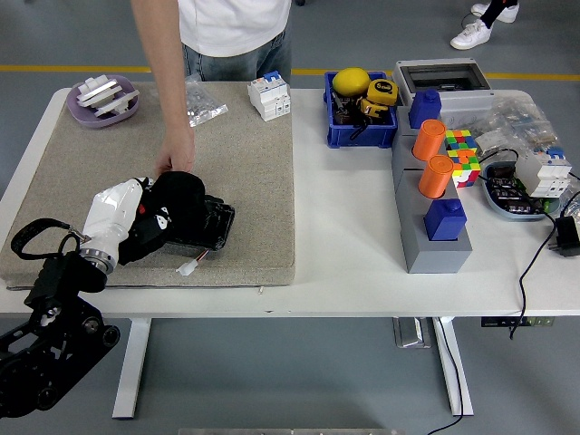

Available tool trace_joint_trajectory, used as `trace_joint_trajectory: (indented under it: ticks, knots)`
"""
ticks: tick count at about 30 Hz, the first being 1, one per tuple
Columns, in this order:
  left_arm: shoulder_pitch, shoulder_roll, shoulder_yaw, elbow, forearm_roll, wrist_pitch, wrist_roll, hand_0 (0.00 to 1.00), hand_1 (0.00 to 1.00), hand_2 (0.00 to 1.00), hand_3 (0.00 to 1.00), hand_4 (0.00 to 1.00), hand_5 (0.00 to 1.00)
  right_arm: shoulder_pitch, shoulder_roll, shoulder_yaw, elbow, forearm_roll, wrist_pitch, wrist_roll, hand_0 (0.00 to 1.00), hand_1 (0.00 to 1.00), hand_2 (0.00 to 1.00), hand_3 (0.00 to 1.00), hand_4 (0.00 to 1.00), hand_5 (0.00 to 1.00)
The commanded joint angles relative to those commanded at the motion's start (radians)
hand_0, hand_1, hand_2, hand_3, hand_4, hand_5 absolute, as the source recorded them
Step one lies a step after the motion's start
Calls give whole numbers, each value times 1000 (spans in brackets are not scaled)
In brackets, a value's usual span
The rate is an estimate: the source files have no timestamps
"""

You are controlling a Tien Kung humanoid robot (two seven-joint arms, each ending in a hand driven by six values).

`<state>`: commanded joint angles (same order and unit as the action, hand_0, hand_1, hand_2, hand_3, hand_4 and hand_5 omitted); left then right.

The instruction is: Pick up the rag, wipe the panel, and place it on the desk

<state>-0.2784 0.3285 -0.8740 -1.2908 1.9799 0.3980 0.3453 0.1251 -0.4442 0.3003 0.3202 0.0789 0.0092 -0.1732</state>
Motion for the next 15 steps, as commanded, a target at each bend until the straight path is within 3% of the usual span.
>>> trace_joint_trajectory:
  ticks: [15]
  knots:
    - [-10, -13, 84, -87, -2, -9, 26, 231, 187, 551, 531, 126, 2, 1, -1, -3, -2, 4, 0, 0, 778, 481, 682, 631, 998, 533]
